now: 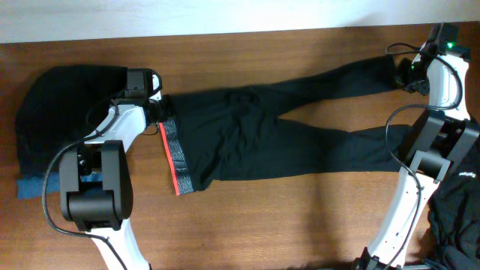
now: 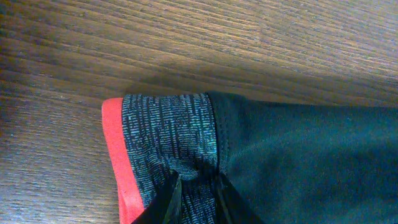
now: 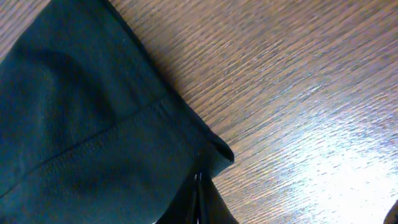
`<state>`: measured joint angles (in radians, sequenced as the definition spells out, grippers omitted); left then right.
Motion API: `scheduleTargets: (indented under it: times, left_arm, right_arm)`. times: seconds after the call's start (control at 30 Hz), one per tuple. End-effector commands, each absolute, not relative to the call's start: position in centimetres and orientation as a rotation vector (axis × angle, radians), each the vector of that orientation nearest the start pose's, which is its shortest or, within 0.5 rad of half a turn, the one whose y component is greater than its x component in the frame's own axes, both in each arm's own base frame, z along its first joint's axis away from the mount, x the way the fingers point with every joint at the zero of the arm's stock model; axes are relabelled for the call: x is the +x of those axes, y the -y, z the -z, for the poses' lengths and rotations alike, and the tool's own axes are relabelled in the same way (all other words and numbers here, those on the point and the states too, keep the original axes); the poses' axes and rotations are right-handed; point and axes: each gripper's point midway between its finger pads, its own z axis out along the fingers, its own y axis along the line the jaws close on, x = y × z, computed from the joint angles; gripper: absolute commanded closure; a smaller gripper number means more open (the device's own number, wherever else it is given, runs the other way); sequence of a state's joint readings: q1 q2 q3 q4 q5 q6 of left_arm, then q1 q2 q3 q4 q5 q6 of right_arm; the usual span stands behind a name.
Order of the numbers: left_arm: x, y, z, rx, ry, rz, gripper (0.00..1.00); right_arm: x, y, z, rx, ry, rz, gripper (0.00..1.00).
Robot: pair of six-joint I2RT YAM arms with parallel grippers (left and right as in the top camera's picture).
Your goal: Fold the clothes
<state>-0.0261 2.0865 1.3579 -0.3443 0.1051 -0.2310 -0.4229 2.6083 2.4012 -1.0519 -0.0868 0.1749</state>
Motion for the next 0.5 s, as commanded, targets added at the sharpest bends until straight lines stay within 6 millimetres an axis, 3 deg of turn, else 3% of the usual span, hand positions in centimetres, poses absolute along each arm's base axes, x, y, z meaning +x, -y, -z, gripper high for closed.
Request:
scheduleTargets:
  times: [0.0,0.2,0.23,0.27,0.3,0.47]
  left_arm:
    - [46.3,3.1,3.1,-0.254,-2.767,0.217,0.81]
    - [46.3,3.1,3.1,-0.255,-2.767,0.217,0.81]
    - [46.3,3.1,3.1,-0.255,-2.767,0.217,0.81]
    - [46.3,3.1,3.1,-0.254,-2.767,0.217,0.81]
    - [46.3,3.1,3.1,-0.254,-2.767,0.217,0.82]
    - [46.3,3.1,3.1,-0.254,-2.767,0.217,0.81]
  right_arm:
    - [53.4,21.9,-3.1,0.788,-2.691,-0.087,0.96]
    - [53.6,21.7,-3.5,0.770,-2.686,-0.074,0.94]
    - [53.7,21.8,-3.6,0.770,-2.682,-0.073,0.75]
    - [53.7,21.9,-3.6,0.770,-2.677,-0.071,0.63]
    - [53.8,22.2,-3.7,0.773,-2.671,-0.070,0.58]
    - [53.6,23.4,-3.6,0.793,-2.651,-0.051,0.52]
